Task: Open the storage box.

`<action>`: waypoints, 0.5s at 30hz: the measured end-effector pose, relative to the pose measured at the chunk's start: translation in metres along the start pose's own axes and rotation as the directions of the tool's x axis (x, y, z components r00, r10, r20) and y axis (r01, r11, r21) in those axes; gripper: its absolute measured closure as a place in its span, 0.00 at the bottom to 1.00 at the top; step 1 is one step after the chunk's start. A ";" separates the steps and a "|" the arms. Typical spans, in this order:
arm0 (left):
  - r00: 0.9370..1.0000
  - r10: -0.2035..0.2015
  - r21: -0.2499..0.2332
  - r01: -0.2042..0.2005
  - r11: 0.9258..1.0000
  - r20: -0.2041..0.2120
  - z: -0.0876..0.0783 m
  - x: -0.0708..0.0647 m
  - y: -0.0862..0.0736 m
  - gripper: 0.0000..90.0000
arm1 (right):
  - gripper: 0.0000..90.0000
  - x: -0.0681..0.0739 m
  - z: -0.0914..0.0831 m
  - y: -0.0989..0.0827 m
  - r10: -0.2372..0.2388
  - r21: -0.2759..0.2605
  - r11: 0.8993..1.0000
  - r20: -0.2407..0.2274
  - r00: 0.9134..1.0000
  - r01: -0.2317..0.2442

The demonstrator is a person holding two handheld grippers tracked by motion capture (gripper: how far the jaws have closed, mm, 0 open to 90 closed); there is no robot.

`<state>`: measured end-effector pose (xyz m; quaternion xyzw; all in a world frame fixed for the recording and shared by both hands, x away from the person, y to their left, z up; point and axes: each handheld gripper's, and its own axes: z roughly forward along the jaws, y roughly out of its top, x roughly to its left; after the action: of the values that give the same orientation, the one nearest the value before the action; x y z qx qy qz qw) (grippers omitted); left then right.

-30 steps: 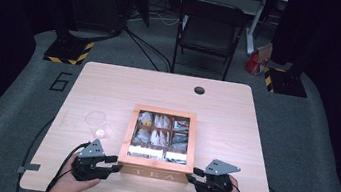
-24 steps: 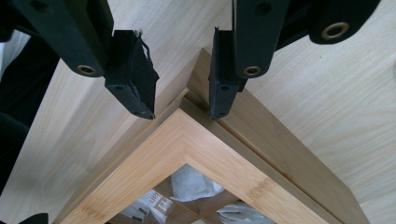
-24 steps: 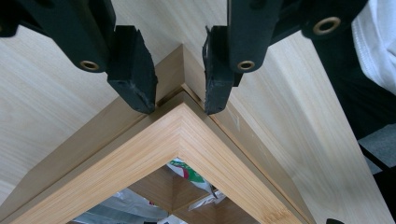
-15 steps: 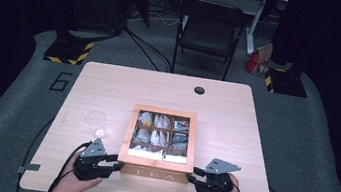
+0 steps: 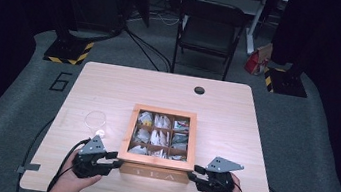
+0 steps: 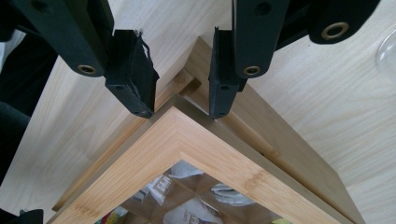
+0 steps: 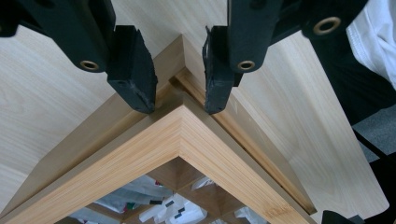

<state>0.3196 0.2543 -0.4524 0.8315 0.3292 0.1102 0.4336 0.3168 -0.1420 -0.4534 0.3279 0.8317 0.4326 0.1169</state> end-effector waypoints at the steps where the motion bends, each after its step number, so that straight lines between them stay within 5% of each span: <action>1: 1.000 -0.010 -0.002 0.010 1.000 0.007 -0.001 0.000 0.001 0.68 | 0.70 0.000 -0.001 0.001 -0.003 -0.001 1.000 0.006 1.000 0.003; 15: 0.999 -0.043 -0.015 0.044 0.999 0.020 -0.010 0.003 0.017 0.68 | 0.70 -0.003 -0.009 0.016 0.020 -0.021 1.000 -0.007 1.000 -0.020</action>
<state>0.3247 0.2559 -0.4328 0.8219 0.3421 0.0951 0.4453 0.3219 -0.1433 -0.4349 0.3335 0.8240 0.4438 0.1131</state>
